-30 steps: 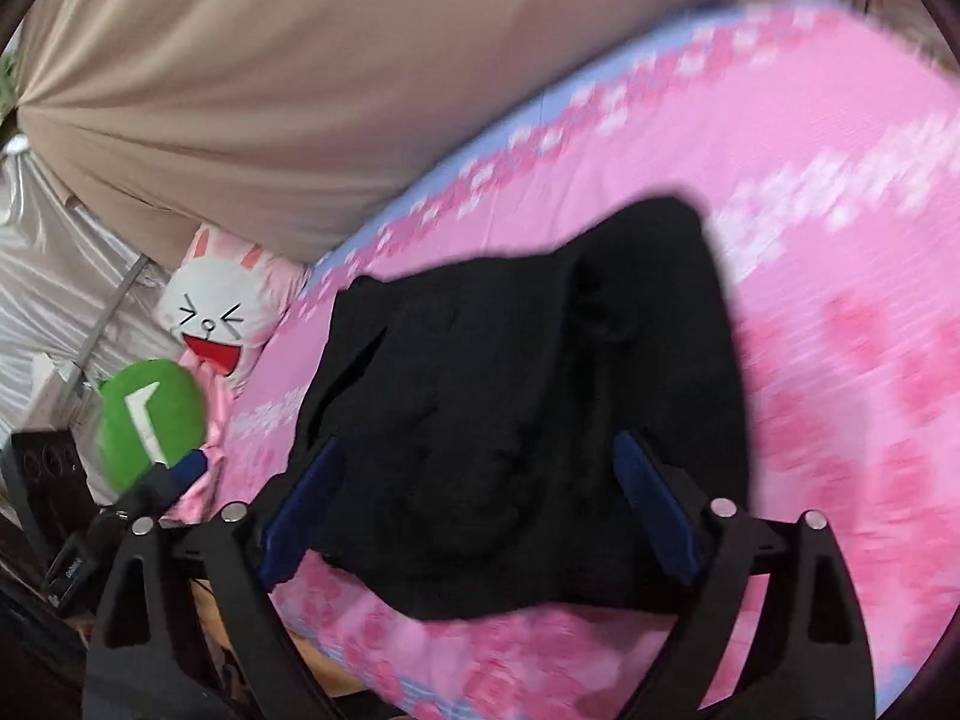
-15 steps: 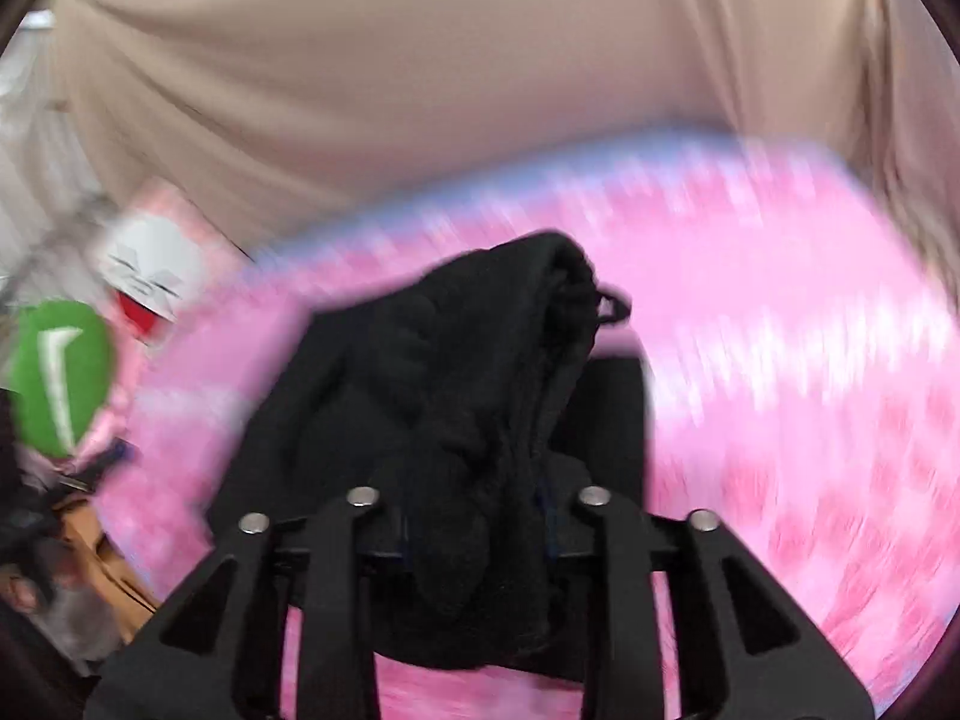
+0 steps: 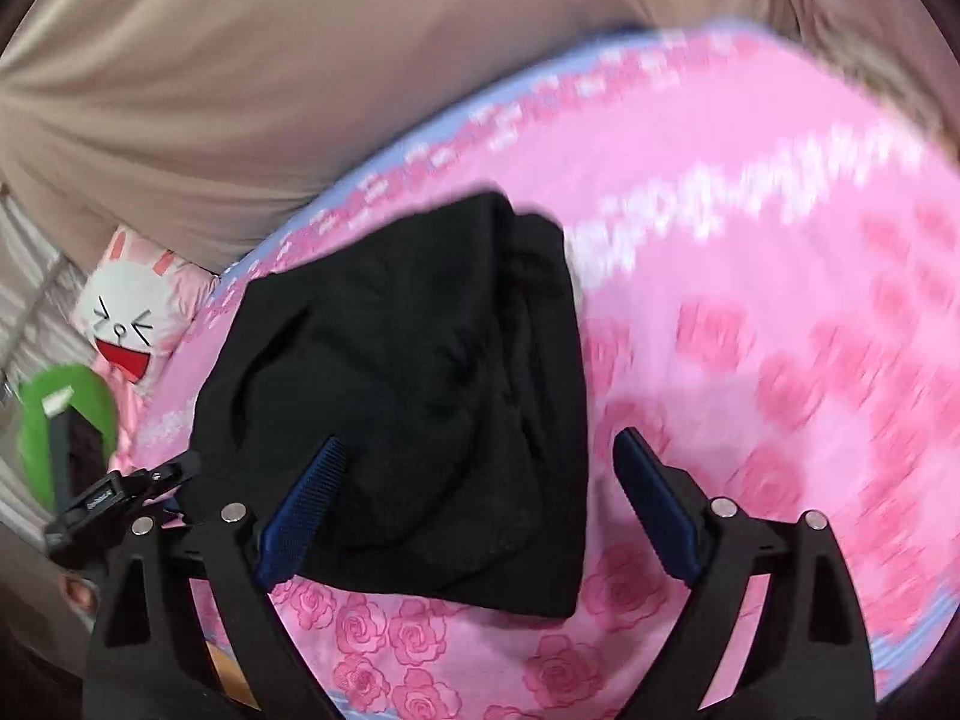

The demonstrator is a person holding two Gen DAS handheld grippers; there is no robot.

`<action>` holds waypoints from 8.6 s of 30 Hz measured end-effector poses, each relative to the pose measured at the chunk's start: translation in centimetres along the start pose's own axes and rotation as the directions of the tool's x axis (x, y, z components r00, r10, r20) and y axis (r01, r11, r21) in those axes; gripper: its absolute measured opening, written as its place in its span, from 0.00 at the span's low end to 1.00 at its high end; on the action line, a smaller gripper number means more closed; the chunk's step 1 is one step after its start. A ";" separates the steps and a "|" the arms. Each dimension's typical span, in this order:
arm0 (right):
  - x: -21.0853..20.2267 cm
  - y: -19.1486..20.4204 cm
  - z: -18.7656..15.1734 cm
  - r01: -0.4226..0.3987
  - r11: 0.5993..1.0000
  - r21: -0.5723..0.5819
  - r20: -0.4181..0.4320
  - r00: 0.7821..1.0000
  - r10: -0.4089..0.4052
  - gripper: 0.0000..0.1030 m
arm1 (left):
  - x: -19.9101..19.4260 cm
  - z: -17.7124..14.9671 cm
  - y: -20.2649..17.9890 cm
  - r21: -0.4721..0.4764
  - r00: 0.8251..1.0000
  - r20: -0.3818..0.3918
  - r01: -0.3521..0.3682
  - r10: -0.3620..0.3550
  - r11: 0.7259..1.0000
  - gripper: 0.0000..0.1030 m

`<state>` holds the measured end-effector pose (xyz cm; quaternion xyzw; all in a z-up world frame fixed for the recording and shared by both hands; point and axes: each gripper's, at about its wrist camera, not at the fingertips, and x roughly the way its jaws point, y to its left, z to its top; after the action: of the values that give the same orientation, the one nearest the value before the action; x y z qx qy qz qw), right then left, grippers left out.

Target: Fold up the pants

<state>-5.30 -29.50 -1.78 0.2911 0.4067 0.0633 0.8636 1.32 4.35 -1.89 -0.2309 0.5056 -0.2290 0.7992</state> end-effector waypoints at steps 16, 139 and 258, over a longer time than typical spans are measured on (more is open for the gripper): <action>0.0 5.7 -3.6 0.090 0.980 -0.179 0.050 0.995 -0.082 0.65 | -6.0 -2.4 -1.4 0.166 0.984 0.109 -0.160 0.143 0.973 0.24; -0.4 9.6 2.7 -0.086 0.924 -0.372 0.027 0.994 0.104 0.06 | -4.7 -0.1 -18.8 0.538 0.952 0.303 -0.211 0.046 0.817 0.05; 2.5 4.5 -1.0 -0.091 0.996 0.009 -0.031 0.995 0.091 0.86 | -0.7 -0.2 -1.1 0.060 1.000 0.011 -0.026 0.026 0.998 0.78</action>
<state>-3.83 -24.46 -1.42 0.3117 0.4068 0.1056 0.8522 0.74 3.84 -0.85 -0.2011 0.4974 -0.2325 0.8112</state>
